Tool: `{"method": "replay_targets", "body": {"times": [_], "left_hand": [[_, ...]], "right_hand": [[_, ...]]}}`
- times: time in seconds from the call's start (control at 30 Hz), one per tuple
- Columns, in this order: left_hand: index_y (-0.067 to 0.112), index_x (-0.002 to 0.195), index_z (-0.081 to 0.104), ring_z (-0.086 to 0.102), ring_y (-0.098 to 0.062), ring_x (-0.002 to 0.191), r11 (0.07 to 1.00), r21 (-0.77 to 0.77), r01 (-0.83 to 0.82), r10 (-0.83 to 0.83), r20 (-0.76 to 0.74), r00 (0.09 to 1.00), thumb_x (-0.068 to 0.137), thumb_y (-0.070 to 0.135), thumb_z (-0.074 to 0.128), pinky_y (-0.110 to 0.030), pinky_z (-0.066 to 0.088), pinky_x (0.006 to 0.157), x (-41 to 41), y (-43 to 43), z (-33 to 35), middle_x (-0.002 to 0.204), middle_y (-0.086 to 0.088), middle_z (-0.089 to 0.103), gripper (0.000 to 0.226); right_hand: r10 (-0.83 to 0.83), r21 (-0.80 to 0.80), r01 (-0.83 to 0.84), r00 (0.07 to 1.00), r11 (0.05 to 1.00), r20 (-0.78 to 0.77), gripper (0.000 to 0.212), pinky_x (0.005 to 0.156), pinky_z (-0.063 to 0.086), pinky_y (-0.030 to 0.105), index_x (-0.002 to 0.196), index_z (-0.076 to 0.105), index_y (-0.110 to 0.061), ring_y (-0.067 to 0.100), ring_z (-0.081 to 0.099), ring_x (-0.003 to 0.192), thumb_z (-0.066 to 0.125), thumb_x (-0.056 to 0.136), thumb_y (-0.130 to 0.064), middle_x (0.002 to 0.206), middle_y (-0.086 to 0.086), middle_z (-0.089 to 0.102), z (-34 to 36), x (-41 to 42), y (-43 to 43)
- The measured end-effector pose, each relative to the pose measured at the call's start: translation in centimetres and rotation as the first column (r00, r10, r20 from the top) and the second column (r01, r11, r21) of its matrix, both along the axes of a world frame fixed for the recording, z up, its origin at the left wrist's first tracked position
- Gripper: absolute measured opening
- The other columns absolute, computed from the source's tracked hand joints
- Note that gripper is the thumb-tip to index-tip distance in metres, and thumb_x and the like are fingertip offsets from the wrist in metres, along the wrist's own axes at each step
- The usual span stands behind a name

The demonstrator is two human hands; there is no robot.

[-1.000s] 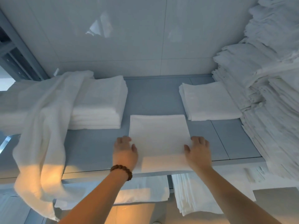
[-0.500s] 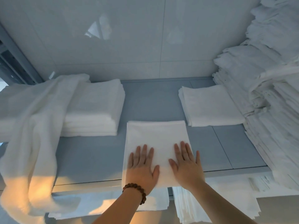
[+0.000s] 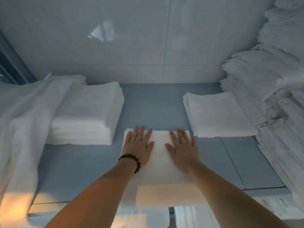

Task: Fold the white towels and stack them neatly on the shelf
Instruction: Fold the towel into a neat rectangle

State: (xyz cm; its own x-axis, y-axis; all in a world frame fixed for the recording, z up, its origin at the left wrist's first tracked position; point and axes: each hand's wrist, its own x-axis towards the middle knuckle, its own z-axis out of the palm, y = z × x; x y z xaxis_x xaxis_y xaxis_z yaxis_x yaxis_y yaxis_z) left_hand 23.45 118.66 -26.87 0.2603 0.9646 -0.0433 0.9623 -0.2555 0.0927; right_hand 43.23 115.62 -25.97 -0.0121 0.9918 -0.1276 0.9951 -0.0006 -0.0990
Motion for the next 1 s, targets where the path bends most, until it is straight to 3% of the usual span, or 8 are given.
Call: {"method": "replay_targets", "body": {"times": [0.2, 0.37, 0.47, 0.57, 0.67, 0.77, 0.83, 1.0], "left_hand": [[0.03, 0.149, -0.01, -0.019, -0.018, 0.144, 0.997, -0.046, -0.056, 0.058, 0.053, 0.997, 0.097, 0.05, 0.007, -0.038, -0.01, 0.115, -1.8, -2.1, 0.1, 0.157, 0.003, -0.016, 0.059], [0.035, 0.146, -0.018, -0.022, -0.021, 0.142, 0.992, -0.119, -0.043, 0.055, 0.1, 0.993, 0.096, 0.055, 0.011, -0.036, -0.006, 0.115, -3.1, -6.5, 0.1, 0.155, 0.004, -0.023, 0.061], [0.041, 0.139, -0.026, -0.023, -0.023, 0.142, 0.98, -0.191, -0.06, 0.086, 0.127, 0.988, 0.095, 0.057, 0.01, -0.035, -0.007, 0.114, -3.8, -9.2, 0.1, 0.15, 0.01, -0.031, 0.059], [0.039, 0.147, -0.013, -0.013, -0.025, 0.145, 0.963, -0.262, -0.065, 0.105, 0.144, 0.984, 0.097, 0.053, 0.016, -0.035, -0.001, 0.116, -4.3, -11.1, 1.0, 0.148, 0.014, -0.031, 0.059], [0.034, 0.15, 0.008, 0.006, -0.023, 0.146, 0.948, -0.303, -0.098, 0.174, 0.237, 0.956, 0.099, 0.043, 0.03, -0.034, 0.014, 0.117, -4.2, -12.0, 2.1, 0.157, 0.012, -0.012, 0.057], [0.029, 0.146, 0.028, 0.024, -0.026, 0.138, 0.942, -0.297, -0.153, 0.247, 0.31, 0.918, 0.097, 0.032, 0.041, -0.033, 0.025, 0.112, -3.8, -12.0, 3.2, 0.157, 0.009, 0.009, 0.051], [0.031, 0.143, 0.034, 0.032, -0.028, 0.131, 0.93, -0.312, -0.193, 0.293, 0.316, 0.902, 0.095, 0.027, 0.043, -0.032, 0.031, 0.107, -3.4, -11.9, 3.7, 0.155, 0.008, 0.014, 0.049], [0.031, 0.137, 0.041, 0.051, -0.024, 0.113, 0.901, -0.386, -0.196, 0.346, 0.371, 0.862, 0.092, 0.021, 0.05, -0.029, 0.039, 0.101, -3.5, -11.9, 4.0, 0.149, 0.006, 0.015, 0.047]], "right_hand": [[-0.114, -0.066, 0.111, 0.993, 0.992, -0.043, 0.06, 0.119, -0.004, 0.042, 0.15, -0.009, -0.025, 0.023, -0.013, 0.146, 0.01, 0.098, -0.05, 0.159, 0.002, -0.015, 0.7, 1.5, -1.5], [-0.007, -0.063, 0.006, 1.0, 0.998, -0.019, 0.057, 0.116, -0.012, 0.045, 0.146, -0.018, -0.031, 0.016, -0.025, 0.142, 0.005, 0.097, -0.049, 0.152, -0.006, -0.029, 0.7, -0.2, -6.5], [-0.027, -0.108, 0.021, 0.998, 0.994, -0.052, 0.056, 0.117, -0.012, 0.044, 0.14, -0.027, -0.035, 0.012, -0.029, 0.14, 0.003, 0.096, -0.052, 0.15, -0.01, -0.032, 0.9, -0.9, -9.3], [-0.062, -0.154, 0.052, 0.996, 0.987, -0.057, 0.056, 0.118, -0.007, 0.044, 0.146, -0.017, -0.034, 0.014, -0.024, 0.143, 0.007, 0.098, -0.049, 0.154, -0.008, -0.027, 1.9, -1.0, -10.6], [-0.109, -0.176, 0.09, 0.989, 0.98, -0.104, 0.056, 0.12, 0.006, 0.041, 0.15, -0.006, -0.03, 0.021, -0.014, 0.146, 0.015, 0.1, -0.045, 0.157, 0.0, -0.019, 2.9, -1.0, -11.6], [-0.217, -0.187, 0.184, 0.961, 0.965, -0.172, 0.055, 0.116, 0.023, 0.04, 0.151, 0.007, -0.029, 0.03, 0.01, 0.145, 0.027, 0.101, -0.039, 0.16, 0.002, -0.009, 3.5, -1.0, -12.5], [-0.266, -0.185, 0.229, 0.942, 0.956, -0.205, 0.053, 0.112, 0.03, 0.041, 0.15, 0.014, -0.028, 0.033, 0.023, 0.139, 0.033, 0.1, -0.035, 0.16, 0.002, -0.004, 3.8, -1.1, -12.9], [-0.359, -0.197, 0.316, 0.9, 0.928, -0.249, 0.052, 0.104, 0.039, 0.042, 0.146, 0.022, -0.037, 0.033, 0.031, 0.13, 0.04, 0.098, -0.036, 0.154, 0.005, 0.013, 4.3, -1.0, -13.5]]}}
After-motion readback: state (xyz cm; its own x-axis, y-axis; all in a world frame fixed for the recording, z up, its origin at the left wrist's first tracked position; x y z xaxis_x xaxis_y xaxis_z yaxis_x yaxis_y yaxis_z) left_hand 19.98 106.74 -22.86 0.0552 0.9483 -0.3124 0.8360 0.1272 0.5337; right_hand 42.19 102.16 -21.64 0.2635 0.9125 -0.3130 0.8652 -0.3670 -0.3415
